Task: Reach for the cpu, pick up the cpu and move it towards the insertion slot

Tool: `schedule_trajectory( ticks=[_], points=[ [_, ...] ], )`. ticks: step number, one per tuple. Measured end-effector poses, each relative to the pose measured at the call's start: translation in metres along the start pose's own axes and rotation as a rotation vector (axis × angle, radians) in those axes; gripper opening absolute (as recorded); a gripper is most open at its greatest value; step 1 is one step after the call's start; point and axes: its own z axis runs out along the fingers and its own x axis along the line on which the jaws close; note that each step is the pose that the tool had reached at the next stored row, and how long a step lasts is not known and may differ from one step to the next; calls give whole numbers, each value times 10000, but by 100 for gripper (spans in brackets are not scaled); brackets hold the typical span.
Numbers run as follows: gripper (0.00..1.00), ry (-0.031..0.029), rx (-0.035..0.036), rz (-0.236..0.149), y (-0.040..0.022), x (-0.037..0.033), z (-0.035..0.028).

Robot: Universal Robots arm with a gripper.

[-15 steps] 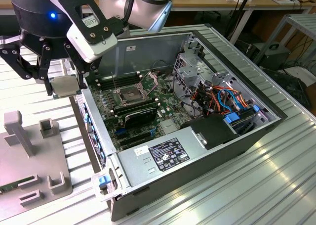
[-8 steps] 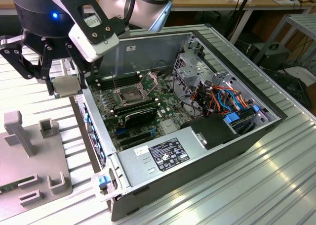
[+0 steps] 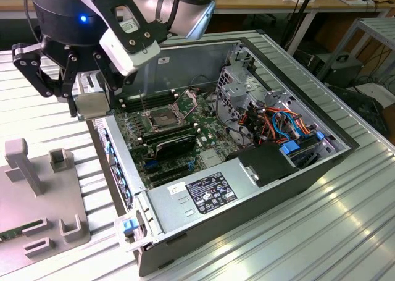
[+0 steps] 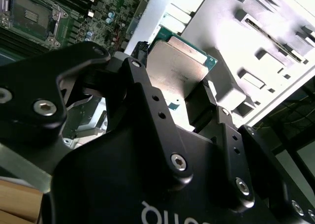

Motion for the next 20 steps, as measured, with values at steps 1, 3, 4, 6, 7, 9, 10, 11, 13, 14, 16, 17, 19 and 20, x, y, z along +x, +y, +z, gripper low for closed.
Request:
schedule_trajectory(
  ticks=[1,3,4,6,7,9,10,11,13,14,16,17,19,20],
  points=[
    [55,0,1,0,0,-12,0],
    [55,0,1,0,0,-37,-1],
    [55,0,1,0,1,-47,-1],
    [55,0,0,0,1,-61,-1],
    [55,-1,0,0,1,-69,-1],
    [55,0,0,-1,1,-83,-1],
    [55,0,0,0,1,-90,-1],
    [55,0,1,0,1,-95,-1],
    [55,0,0,0,1,-105,-1],
    [55,0,0,0,2,-111,-1],
    [55,-1,0,0,2,-125,-1],
    [55,0,1,0,2,-137,-1],
    [55,0,0,0,2,-160,-1],
    [55,0,-1,0,2,-171,-1]
  ],
)
